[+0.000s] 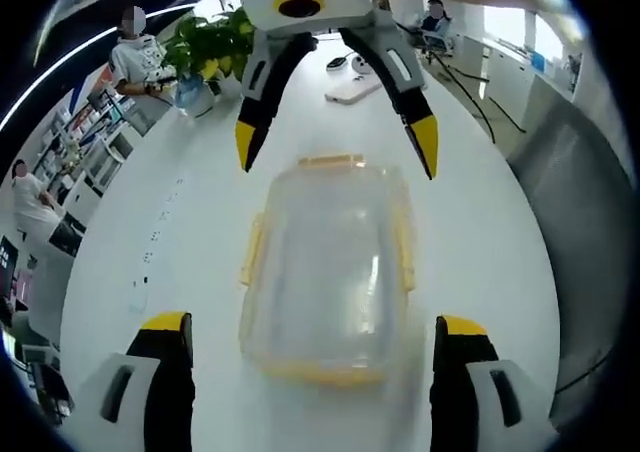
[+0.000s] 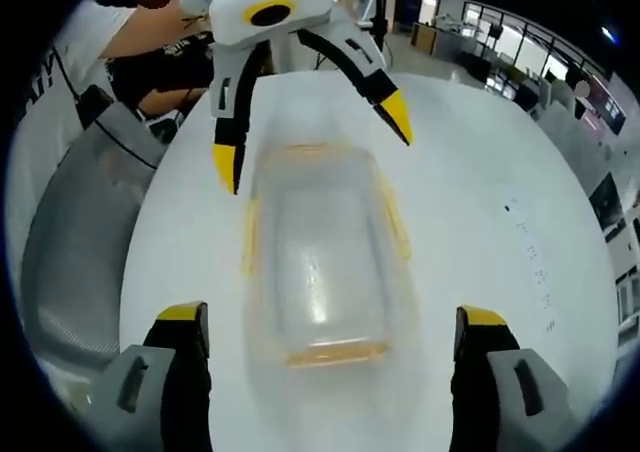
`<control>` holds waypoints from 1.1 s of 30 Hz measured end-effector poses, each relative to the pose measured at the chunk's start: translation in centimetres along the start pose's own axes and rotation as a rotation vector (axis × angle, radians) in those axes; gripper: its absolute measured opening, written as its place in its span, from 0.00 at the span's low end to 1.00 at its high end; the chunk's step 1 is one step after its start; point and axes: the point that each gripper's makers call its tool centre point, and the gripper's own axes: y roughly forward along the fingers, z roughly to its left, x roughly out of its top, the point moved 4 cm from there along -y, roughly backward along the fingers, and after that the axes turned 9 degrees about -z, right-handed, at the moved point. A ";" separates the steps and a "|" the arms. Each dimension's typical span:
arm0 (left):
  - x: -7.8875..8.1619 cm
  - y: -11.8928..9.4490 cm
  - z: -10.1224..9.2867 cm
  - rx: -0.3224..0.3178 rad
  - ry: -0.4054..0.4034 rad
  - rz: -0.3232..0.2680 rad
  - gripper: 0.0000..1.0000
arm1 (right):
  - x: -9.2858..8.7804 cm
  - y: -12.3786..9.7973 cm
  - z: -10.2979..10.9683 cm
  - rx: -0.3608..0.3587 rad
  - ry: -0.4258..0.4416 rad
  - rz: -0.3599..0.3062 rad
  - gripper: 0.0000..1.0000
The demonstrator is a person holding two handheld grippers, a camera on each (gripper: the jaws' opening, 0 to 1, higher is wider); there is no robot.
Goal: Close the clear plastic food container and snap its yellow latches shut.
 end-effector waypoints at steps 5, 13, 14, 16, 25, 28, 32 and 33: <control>0.3 -1.3 -0.5 0.036 -0.034 -0.026 0.99 | 0.3 -0.9 0.6 -0.026 -0.002 -0.004 1.00; 0.9 -3.9 -1.7 0.134 -0.089 -0.091 0.99 | 0.5 -2.8 1.7 -0.091 -0.004 -0.031 1.00; 1.0 -4.3 -1.8 0.147 -0.094 -0.103 0.99 | 0.6 -3.0 1.9 -0.099 -0.003 -0.035 1.00; 1.0 -5.5 -2.2 0.208 -0.092 -0.108 0.99 | 0.9 -3.8 2.5 -0.132 -0.012 -0.055 1.00; 2.2 -10.0 -5.0 0.382 -0.164 -0.268 0.99 | 1.5 -6.1 5.8 -0.237 -0.029 -0.137 0.99; 2.1 -11.3 -6.4 0.417 -0.162 -0.290 0.99 | 1.9 -6.6 6.5 -0.288 -0.036 -0.162 0.99; 1.3 -13.3 -7.8 0.496 -0.214 -0.313 0.99 | 2.6 -7.6 7.5 -0.380 -0.022 -0.230 0.99; 1.2 -13.9 -8.0 0.526 -0.236 -0.329 0.99 | 2.6 -7.8 7.9 -0.393 -0.018 -0.235 0.99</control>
